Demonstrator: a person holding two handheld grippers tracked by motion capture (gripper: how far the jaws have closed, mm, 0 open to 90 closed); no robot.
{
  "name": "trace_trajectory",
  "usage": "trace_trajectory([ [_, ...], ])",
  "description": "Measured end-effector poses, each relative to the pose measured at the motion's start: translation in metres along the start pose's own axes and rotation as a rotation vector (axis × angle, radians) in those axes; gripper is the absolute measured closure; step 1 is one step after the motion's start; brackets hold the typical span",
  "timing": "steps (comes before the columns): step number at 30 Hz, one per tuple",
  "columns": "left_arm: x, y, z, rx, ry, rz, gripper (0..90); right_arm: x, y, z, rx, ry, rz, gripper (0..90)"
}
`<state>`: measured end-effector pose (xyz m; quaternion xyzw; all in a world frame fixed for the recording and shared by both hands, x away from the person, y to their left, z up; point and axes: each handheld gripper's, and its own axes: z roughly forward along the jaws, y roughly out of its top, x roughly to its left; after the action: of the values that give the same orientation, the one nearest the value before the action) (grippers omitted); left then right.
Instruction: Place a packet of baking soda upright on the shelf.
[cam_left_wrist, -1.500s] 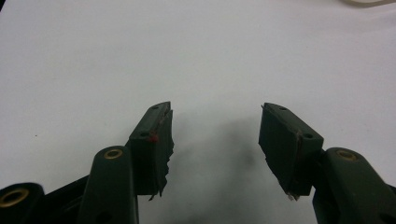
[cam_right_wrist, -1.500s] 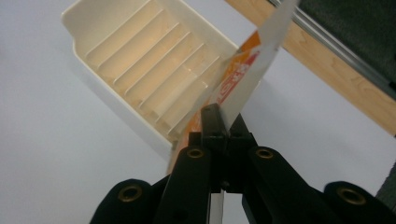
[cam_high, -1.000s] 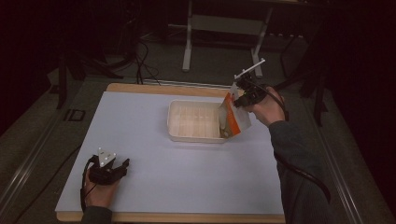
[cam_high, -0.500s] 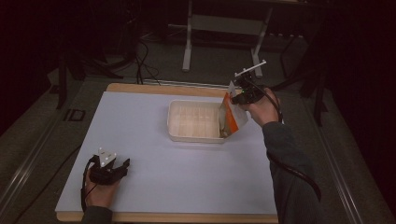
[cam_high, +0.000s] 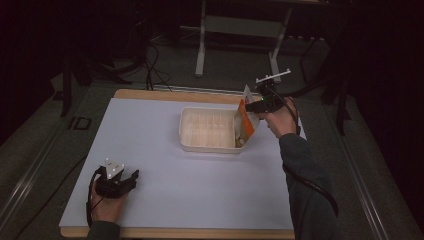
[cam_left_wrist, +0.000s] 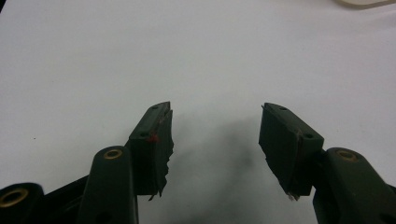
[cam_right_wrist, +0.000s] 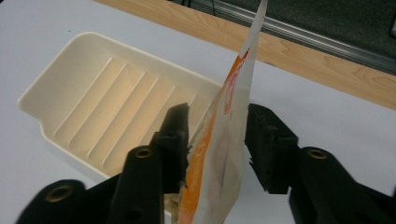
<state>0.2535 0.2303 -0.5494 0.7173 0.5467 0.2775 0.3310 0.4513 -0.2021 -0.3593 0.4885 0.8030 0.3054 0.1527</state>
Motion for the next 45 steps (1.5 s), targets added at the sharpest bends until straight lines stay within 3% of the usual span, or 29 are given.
trace_trajectory([
  [5, 0.000, 0.000, 0.000, -0.005, 0.000, -0.003, 43.9, 0.000, -0.002, -0.004, -0.035, 0.030, 0.029, 49.2],
  [11, 0.001, 0.000, -0.002, -0.011, 0.005, -0.006, 43.4, 0.005, -0.005, -0.011, -0.060, 0.000, 0.008, 43.0],
  [27, 0.001, 0.000, -0.002, -0.016, 0.008, -0.014, 43.3, 0.014, -0.026, -0.053, -0.208, 0.026, -0.012, 44.9],
  [32, 0.001, -0.001, -0.002, -0.014, 0.007, -0.013, 43.3, 0.012, -0.040, -0.064, -0.260, 0.043, 0.008, 45.2],
  [36, 0.001, 0.000, -0.001, -0.012, 0.010, -0.010, 43.3, 0.006, -0.055, -0.068, -0.295, 0.031, 0.034, 46.0],
  [45, 0.001, -0.001, -0.001, -0.007, 0.011, -0.007, 43.4, 0.000, -0.098, -0.062, -0.319, 0.044, 0.068, 47.1],
])
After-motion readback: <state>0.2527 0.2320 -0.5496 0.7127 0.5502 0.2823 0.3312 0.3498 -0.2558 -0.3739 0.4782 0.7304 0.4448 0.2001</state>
